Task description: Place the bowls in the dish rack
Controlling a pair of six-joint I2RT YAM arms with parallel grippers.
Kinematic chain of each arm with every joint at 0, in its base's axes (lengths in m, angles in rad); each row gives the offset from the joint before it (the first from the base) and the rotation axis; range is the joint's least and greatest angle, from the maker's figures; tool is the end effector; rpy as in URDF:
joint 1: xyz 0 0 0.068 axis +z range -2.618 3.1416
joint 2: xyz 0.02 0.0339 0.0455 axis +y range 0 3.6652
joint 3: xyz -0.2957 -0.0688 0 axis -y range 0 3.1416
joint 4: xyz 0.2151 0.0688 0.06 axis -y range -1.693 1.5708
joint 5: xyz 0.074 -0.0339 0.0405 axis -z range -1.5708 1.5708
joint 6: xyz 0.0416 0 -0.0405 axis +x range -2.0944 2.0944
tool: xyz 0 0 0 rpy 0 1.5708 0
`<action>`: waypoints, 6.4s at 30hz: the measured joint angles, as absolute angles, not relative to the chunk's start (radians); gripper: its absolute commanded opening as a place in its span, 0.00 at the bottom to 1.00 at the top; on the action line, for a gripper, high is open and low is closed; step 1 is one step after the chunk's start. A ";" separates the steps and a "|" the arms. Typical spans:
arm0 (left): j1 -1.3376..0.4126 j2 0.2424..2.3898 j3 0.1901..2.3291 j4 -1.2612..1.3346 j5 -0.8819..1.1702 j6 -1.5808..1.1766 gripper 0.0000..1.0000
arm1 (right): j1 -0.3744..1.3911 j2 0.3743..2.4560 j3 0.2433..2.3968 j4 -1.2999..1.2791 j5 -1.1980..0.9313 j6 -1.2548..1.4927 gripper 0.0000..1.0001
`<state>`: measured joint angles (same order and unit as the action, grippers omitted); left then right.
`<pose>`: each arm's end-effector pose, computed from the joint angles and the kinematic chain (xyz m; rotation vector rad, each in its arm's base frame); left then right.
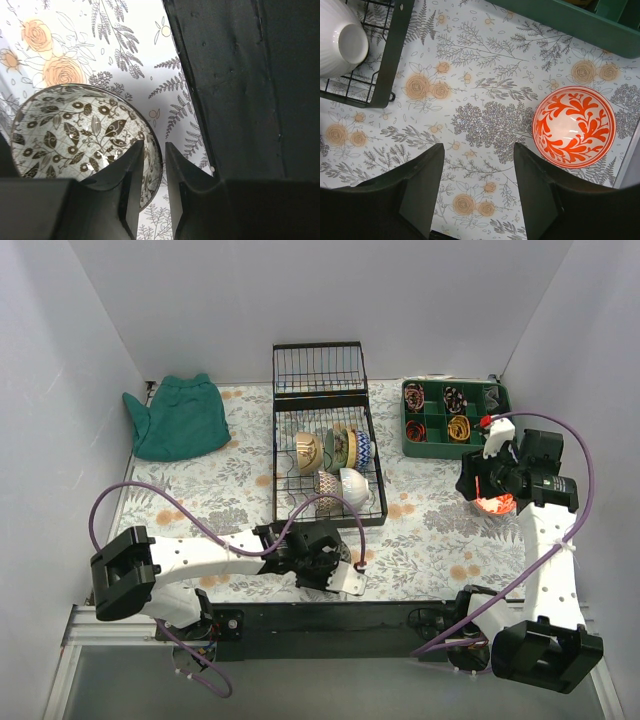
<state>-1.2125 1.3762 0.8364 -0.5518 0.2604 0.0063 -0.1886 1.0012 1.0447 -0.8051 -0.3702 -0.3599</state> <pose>0.0709 -0.2199 0.2432 1.6827 2.2535 -0.6926 0.1545 -0.0142 0.3540 -0.3750 2.2427 0.1457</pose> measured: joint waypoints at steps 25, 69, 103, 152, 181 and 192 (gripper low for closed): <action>-0.952 1.166 1.135 -0.834 0.472 -0.191 0.00 | -0.196 1.043 1.019 -0.788 -0.369 -0.351 0.66; -0.227 1.673 0.486 1.080 0.956 -1.975 0.00 | -0.197 1.325 1.179 -0.890 -0.181 -0.400 0.64; -0.226 1.821 0.533 1.266 0.934 -2.013 0.00 | -0.197 1.309 1.113 -0.891 -0.160 -0.400 0.65; -0.063 1.520 0.827 0.057 0.921 -1.621 0.61 | -0.199 1.273 1.082 -0.835 -0.147 -0.412 0.64; -0.007 1.280 1.143 -0.532 0.587 -0.885 0.61 | -0.154 1.580 1.073 -0.749 -0.047 -0.625 0.03; 0.029 1.279 1.143 -0.548 0.589 -0.865 0.60 | 0.221 1.092 0.839 -0.838 -0.053 -0.759 0.01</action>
